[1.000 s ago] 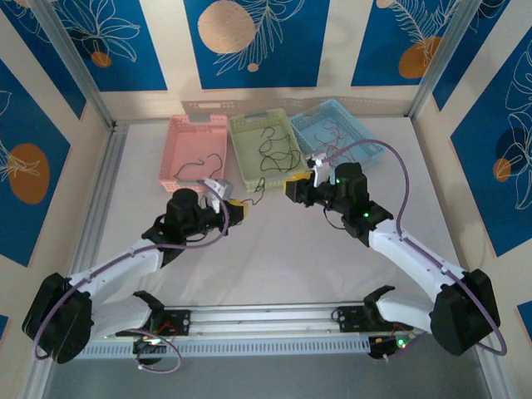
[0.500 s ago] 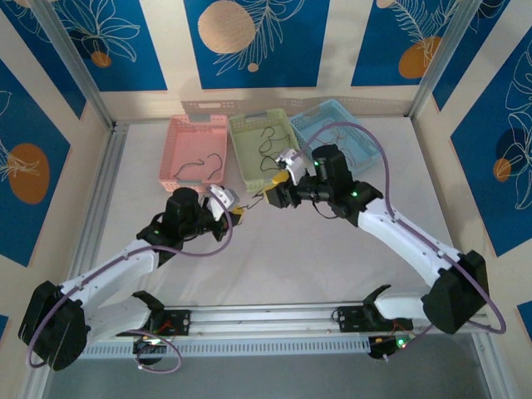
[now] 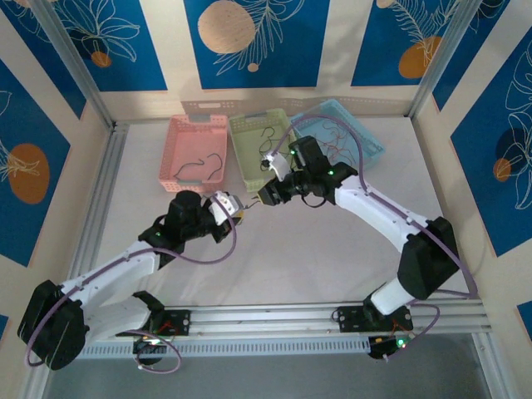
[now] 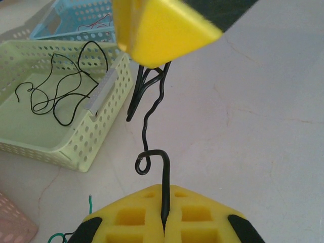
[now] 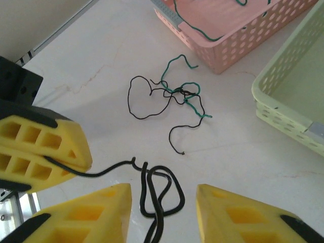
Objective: Untangle the cables
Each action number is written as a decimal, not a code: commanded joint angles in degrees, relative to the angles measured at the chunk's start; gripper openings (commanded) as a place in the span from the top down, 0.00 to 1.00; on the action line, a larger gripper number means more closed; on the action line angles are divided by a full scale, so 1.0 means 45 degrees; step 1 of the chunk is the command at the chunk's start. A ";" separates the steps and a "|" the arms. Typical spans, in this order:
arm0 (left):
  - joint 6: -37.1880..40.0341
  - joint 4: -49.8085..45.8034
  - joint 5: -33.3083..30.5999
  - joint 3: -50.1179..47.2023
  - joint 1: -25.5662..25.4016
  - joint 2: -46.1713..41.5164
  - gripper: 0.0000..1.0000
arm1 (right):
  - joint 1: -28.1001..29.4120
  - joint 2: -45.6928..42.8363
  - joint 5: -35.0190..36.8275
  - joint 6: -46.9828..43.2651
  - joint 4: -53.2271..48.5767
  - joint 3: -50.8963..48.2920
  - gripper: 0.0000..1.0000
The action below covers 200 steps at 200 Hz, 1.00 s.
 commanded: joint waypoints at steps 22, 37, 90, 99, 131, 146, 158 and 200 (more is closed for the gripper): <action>0.0767 0.0112 -0.0433 -0.0175 -0.0296 -0.0264 1.00 | 0.0246 0.0681 -0.0341 -0.0214 -0.1163 0.0860 0.72; 0.0752 0.0103 -0.0505 -0.0199 -0.0303 -0.0306 1.00 | 0.0287 0.0793 -0.0246 -0.0243 -0.1344 0.0937 0.79; 0.0704 0.0149 -0.0642 -0.0287 -0.0328 -0.0336 1.00 | 0.0328 0.0469 0.0153 -0.0264 -0.1057 0.0622 1.00; 0.0639 0.0166 -0.0705 -0.0293 -0.0318 -0.0316 1.00 | 0.0325 0.0273 0.0427 -0.0176 -0.0826 0.0494 1.00; 0.0442 0.0407 -0.0658 -0.0553 -0.0377 -0.0480 1.00 | 0.0250 -0.1070 0.1640 0.0609 0.1319 -0.0684 1.00; 0.0360 0.0551 -0.0662 -0.0714 -0.0417 -0.0555 1.00 | 0.0086 -0.1930 0.2275 0.1613 0.3127 -0.1618 1.00; 0.0302 0.0600 -0.0654 -0.0771 -0.0437 -0.0560 1.00 | -0.0109 -0.2672 0.2868 0.2815 0.4816 -0.2519 1.00; 0.0191 0.0703 -0.0487 -0.0935 -0.0544 -0.0691 1.00 | -0.0569 -0.4822 0.4223 0.6529 1.0581 -0.6072 1.00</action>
